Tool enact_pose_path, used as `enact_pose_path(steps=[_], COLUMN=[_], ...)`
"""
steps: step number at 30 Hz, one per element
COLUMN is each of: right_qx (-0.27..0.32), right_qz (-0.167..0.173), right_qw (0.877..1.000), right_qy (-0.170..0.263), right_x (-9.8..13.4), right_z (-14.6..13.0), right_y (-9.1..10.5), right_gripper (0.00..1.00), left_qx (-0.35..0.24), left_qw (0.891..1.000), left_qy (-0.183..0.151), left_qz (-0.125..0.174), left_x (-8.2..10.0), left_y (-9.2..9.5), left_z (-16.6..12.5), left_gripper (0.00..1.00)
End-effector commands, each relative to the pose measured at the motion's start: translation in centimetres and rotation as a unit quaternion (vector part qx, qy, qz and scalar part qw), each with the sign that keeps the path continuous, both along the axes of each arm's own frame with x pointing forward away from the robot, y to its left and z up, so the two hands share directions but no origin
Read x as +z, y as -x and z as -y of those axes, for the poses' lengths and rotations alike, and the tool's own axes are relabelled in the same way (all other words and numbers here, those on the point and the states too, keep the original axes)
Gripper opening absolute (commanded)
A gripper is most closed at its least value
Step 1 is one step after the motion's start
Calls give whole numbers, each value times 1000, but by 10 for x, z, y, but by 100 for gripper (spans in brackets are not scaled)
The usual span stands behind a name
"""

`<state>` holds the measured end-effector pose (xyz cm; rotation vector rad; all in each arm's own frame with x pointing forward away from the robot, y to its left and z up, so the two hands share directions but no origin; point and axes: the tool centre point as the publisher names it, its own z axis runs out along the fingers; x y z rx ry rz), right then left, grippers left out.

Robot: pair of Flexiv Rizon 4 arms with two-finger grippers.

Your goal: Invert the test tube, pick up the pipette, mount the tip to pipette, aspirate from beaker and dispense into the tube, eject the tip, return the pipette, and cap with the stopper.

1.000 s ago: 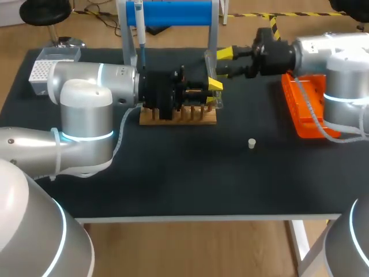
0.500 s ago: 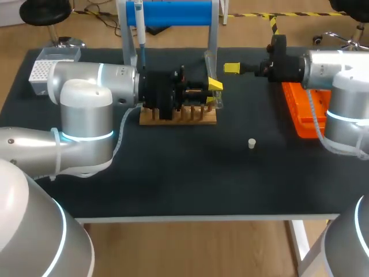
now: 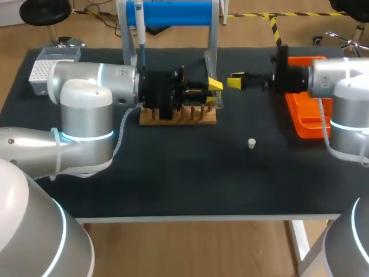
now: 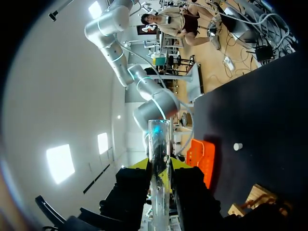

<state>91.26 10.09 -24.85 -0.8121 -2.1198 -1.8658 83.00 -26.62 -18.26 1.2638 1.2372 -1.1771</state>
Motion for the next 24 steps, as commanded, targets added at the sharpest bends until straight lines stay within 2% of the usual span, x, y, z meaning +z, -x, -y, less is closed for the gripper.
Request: enact_pose_path(steps=[1, 3, 7, 16, 22, 24], right_qx=[-20, -24, -20, -38, -22, -19], right_qz=[31, 61, 87, 97, 141, 145], right_qw=[999, 996, 991, 987, 978, 976], right_qy=[35, 63, 96, 123, 155, 159], right_x=[-8, -17, -34, -58, -74, -79], right_z=[3, 3, -1, -5, -15, -18], right_y=[9, 10, 12, 2, -2, -4], right_gripper=[100, 100, 100, 100, 100, 100], left_qx=[-1, -1, -1, -1, -1, -1], left_qw=[1000, 1000, 1000, 1000, 1000, 1000], left_qy=[-1, -1, -1, -1, -1, -1], left_qz=[0, 0, 0, 0, 0, 0], left_x=[1, 1, 1, 1, 1, 1], left_y=[0, 0, 0, 0, 0, 0], left_z=[0, 0, 0, 0, 0, 0], left_gripper=[0, 0, 0, 0, 0, 0])
